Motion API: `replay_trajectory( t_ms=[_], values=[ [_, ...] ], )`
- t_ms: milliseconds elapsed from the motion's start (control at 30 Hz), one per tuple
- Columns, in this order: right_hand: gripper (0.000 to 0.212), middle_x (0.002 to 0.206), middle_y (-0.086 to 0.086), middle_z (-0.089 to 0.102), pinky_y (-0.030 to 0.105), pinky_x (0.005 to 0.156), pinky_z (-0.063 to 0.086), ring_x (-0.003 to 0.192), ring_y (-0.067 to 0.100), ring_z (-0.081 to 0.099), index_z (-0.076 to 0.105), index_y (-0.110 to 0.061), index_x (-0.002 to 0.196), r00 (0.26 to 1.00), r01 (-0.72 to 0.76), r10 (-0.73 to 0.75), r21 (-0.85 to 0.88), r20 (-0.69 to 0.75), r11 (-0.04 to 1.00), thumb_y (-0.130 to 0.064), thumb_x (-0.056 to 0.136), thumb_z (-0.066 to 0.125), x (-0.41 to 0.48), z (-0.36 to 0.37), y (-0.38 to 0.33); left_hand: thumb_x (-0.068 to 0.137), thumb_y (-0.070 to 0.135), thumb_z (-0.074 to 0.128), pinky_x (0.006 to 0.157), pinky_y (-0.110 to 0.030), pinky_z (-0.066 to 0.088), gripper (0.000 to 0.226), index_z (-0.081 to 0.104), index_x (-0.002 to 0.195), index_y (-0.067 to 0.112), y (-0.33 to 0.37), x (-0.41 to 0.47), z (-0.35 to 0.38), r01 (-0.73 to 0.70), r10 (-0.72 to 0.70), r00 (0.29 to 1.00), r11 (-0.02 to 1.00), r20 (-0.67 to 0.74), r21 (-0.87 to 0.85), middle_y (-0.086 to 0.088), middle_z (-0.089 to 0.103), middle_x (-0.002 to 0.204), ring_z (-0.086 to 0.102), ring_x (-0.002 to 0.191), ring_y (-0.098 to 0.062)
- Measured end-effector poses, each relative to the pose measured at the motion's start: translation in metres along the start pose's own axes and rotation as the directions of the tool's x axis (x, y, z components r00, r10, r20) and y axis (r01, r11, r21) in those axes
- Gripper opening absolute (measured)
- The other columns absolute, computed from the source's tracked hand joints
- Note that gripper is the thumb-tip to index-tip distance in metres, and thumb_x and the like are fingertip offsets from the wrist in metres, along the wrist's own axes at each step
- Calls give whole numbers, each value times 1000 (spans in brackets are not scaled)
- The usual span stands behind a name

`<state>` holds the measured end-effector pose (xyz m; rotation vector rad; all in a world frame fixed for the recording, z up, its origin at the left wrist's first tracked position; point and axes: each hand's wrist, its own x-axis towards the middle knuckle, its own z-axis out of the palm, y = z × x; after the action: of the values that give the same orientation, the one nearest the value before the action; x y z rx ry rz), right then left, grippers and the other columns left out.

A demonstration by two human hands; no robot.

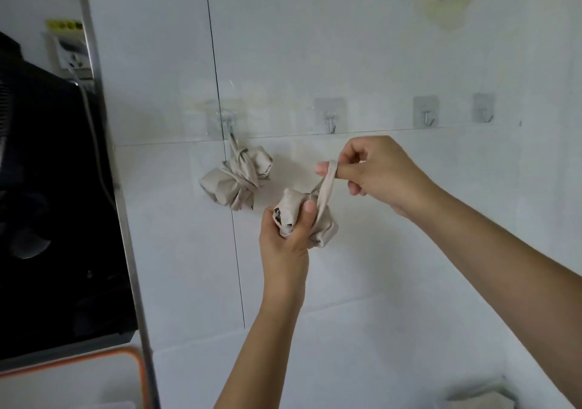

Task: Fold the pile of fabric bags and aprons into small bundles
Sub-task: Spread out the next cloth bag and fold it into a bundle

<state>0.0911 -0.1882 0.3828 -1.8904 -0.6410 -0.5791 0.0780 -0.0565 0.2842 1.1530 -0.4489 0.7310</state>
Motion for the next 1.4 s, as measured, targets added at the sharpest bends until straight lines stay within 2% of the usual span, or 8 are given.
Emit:
replay_trajectory(
  t_ms=[200, 300, 533, 667, 767, 933, 1000, 1400],
  values=[
    [14, 97, 14, 72, 15, 67, 45, 74, 21, 60, 76, -15, 95, 998, -51, 37, 357, 45, 933, -21, 87, 66, -9, 23, 3, 86, 28, 68, 64, -33, 49, 42, 51, 104, -7, -2, 17, 14, -15, 27, 991, 996, -131, 90, -3, 55, 78, 54, 67, -10],
    [24, 108, 3, 72, 13, 82, 50, 94, 6, 68, 70, -12, 110, 998, 35, -53, 438, 29, 898, -4, 92, 58, -9, 30, 0, 92, 21, 62, 61, -18, 45, 26, 51, 100, -1, 4, 19, 24, -27, 41, 974, 997, -225, 65, -1, 56, 78, 55, 65, -4],
    [8, 93, 21, 72, 35, 86, 57, 79, 22, 66, 76, -12, 88, 996, 88, -64, 528, -64, 845, -9, 86, 68, 4, 34, -29, 92, 18, 61, 77, -23, 51, 25, 52, 113, 7, 36, -5, 34, -84, 87, 957, 996, -276, 22, -2, 64, 96, 63, 89, -10],
    [8, 85, 20, 73, 39, 82, 58, 80, 31, 71, 76, -8, 88, 993, 90, -108, 326, 38, 941, -9, 85, 69, 29, 39, -66, 86, 24, 65, 81, -35, 57, 22, 58, 102, 11, 66, -4, 14, -73, 90, 962, 995, -257, 74, -1, 69, 94, 67, 94, -23],
    [12, 74, 17, 72, 38, 79, 58, 73, 31, 70, 75, 0, 81, 986, 134, -135, 16, 99, 991, -6, 82, 65, 51, 52, -92, 92, 19, 59, 71, -26, 58, 16, 64, 99, 5, 87, 8, -5, -22, 46, 968, 995, -246, 102, -11, 71, 96, 71, 88, -20],
    [28, 39, -2, 51, 20, 50, 42, 52, 18, 55, 53, -12, 53, 989, 79, -26, -383, 144, 920, -6, 79, 59, 79, 80, -115, 91, 21, 58, 63, -30, 58, 24, 68, 89, -1, 105, 32, -30, 109, -72, 967, 984, -244, 144, -13, 67, 76, 66, 68, -18],
    [29, 48, -1, 51, 21, 44, 35, 54, 16, 50, 47, -13, 56, 989, 106, -41, -483, 144, 869, -11, 82, 61, 85, 90, -117, 90, 22, 59, 65, -35, 59, 26, 63, 101, -1, 109, 40, -36, 139, -105, 957, 984, -271, 109, -16, 63, 83, 65, 69, -23],
    [20, 75, 5, 55, 26, 56, 41, 71, 22, 52, 54, -7, 71, 912, 361, -132, -604, 389, 711, -10, 88, 45, 82, 99, -116, 91, 24, 60, 51, -29, 55, 25, 57, 107, 5, 111, 40, -48, 193, -172, 953, 979, -248, 63, -11, 64, 77, 64, 51, -21]
  ],
)
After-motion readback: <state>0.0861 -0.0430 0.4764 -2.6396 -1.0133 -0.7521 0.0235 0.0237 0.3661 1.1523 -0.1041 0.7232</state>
